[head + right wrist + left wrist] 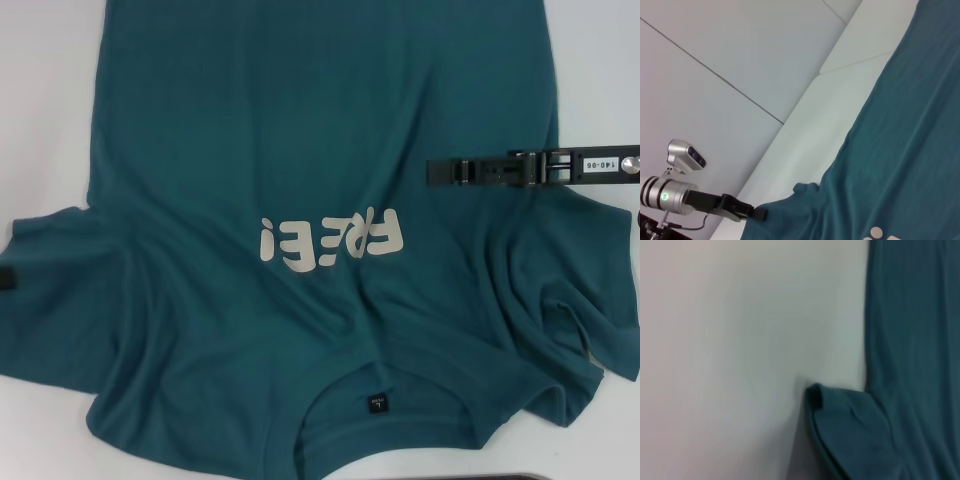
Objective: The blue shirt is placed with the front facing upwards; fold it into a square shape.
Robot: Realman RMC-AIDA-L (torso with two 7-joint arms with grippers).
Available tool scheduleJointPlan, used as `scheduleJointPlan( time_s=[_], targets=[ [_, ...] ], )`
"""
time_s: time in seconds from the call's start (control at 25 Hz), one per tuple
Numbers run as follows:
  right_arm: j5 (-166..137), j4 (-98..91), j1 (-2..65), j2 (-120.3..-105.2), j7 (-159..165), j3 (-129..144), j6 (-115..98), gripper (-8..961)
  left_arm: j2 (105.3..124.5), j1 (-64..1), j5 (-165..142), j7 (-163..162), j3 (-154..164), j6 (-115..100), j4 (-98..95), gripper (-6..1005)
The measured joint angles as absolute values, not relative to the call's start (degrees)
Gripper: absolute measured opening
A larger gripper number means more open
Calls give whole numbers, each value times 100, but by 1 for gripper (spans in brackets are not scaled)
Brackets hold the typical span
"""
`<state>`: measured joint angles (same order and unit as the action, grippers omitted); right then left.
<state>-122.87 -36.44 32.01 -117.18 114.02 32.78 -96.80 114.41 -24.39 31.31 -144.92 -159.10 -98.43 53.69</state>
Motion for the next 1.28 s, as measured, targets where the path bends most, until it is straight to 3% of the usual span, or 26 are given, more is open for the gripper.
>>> scheduleJointPlan(
  time_s=[0.72, 1.08, 1.28],
  targets=[
    [-12301, -3647, 3235, -11707, 11417, 3295, -9658, 941, 11346, -2850, 2373, -14903, -15731, -10435, 5920, 19],
    [-12305, -3638, 3239, -11707, 11417, 3321, -9644, 941, 11423, -3247, 2977, -15091, -15706, -11211, 5778, 20],
    [-12305, -3638, 3242, -11707, 11411, 3322, -9641, 941, 11590, -3542, 3039, -15157, -15703, -11244, 5617, 22]
  ],
)
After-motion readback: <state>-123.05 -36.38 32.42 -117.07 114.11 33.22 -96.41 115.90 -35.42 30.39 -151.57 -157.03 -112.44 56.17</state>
